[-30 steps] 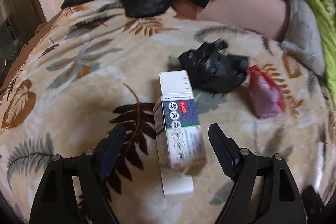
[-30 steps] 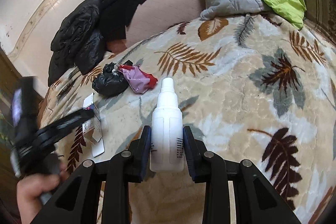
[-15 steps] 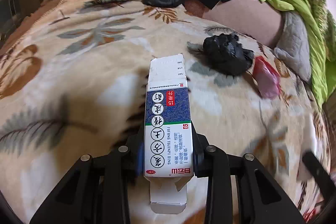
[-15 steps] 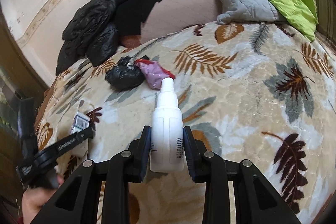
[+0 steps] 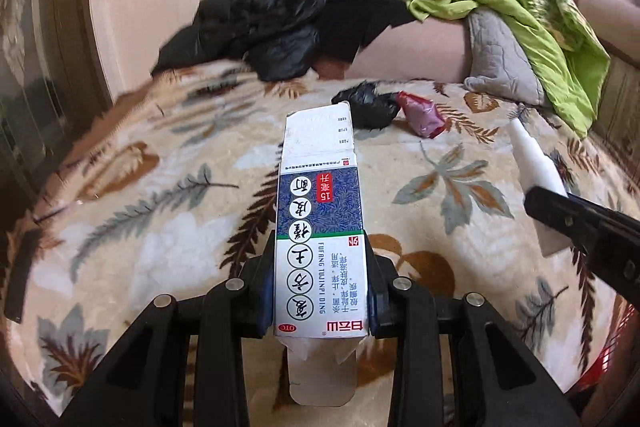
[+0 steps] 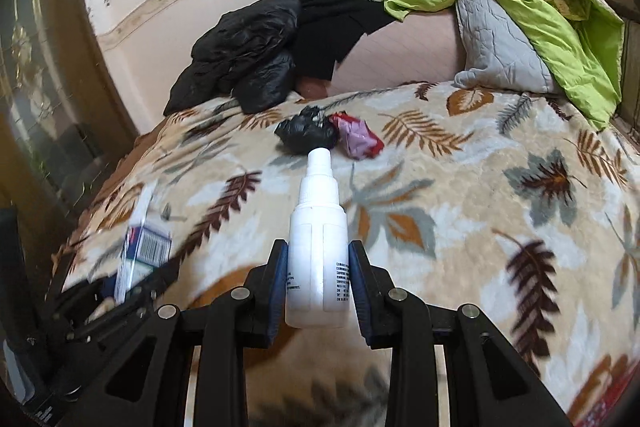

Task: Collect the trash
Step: 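Lift and hold the medicine box and spray bottle above the bed with both tools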

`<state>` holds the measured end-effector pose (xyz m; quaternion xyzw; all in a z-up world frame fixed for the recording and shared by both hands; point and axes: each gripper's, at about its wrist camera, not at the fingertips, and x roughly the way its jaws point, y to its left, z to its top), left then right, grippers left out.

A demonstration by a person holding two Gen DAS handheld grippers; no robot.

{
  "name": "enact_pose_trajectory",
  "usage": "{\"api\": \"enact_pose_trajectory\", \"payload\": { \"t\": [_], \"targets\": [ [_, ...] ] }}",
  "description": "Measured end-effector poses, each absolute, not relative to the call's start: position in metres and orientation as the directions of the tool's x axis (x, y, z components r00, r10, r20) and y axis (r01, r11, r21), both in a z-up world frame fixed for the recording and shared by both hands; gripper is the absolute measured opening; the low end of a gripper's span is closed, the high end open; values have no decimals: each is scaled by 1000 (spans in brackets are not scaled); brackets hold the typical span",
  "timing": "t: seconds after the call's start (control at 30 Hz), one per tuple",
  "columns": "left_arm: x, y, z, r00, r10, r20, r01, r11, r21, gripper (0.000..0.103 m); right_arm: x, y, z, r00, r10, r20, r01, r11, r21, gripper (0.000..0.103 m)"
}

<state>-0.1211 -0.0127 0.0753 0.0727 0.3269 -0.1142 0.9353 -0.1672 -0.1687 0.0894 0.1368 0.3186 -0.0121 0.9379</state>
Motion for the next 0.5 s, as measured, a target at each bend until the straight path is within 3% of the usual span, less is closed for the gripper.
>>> {"api": "enact_pose_trajectory", "payload": {
  "t": [0.5],
  "targets": [
    [-118,-18,69,788,-136,-600,250,962,110,33,-175,-164,83,790,35,-612,112,973,201,32]
  ]
}}
